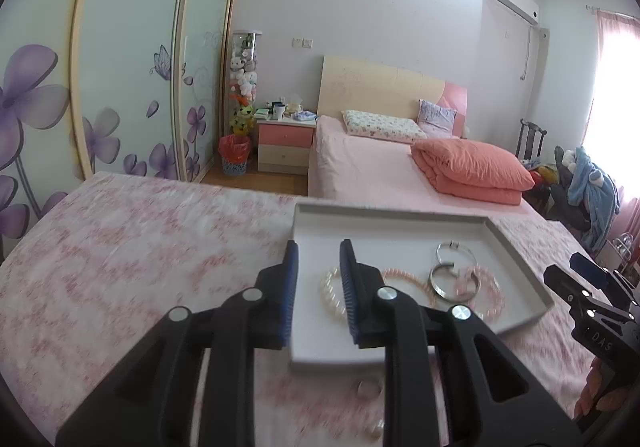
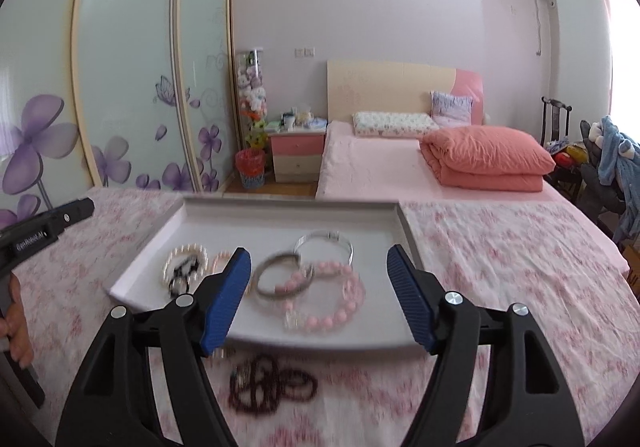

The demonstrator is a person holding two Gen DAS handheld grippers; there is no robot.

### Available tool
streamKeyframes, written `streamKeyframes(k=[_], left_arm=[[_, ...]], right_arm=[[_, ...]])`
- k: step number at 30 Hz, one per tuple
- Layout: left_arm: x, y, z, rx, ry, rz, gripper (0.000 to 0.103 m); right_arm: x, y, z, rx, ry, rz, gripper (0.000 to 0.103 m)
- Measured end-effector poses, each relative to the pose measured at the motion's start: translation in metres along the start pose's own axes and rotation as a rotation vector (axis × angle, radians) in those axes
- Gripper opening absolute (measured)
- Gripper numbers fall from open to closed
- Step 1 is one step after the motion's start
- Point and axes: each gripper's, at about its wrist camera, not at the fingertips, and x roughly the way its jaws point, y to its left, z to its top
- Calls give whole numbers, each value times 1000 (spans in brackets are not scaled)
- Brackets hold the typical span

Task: Organize jewelry
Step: 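Open the right tool to drop the cuff into the tray while the left tool releases the black bracelet, then grasp the dark red bead strand with the right tool while the left tool grasps a pearl earring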

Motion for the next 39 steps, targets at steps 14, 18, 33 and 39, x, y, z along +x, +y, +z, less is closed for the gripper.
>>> streamKeyframes(k=[14, 18, 33, 39], left_arm=[[-21, 41, -47, -44, 140, 0, 34], [-23, 43, -51, -47, 148, -2, 36], [-25, 28, -56, -33, 177, -36, 37], [-26, 6, -63, 3, 216, -93, 39]], right_arm=[[16, 13, -59, -69, 329, 111, 75], [29, 21, -61, -74, 375, 111, 82], [43, 35, -59, -94, 407, 99, 17], [29, 4, -64, -12, 418, 41, 14]])
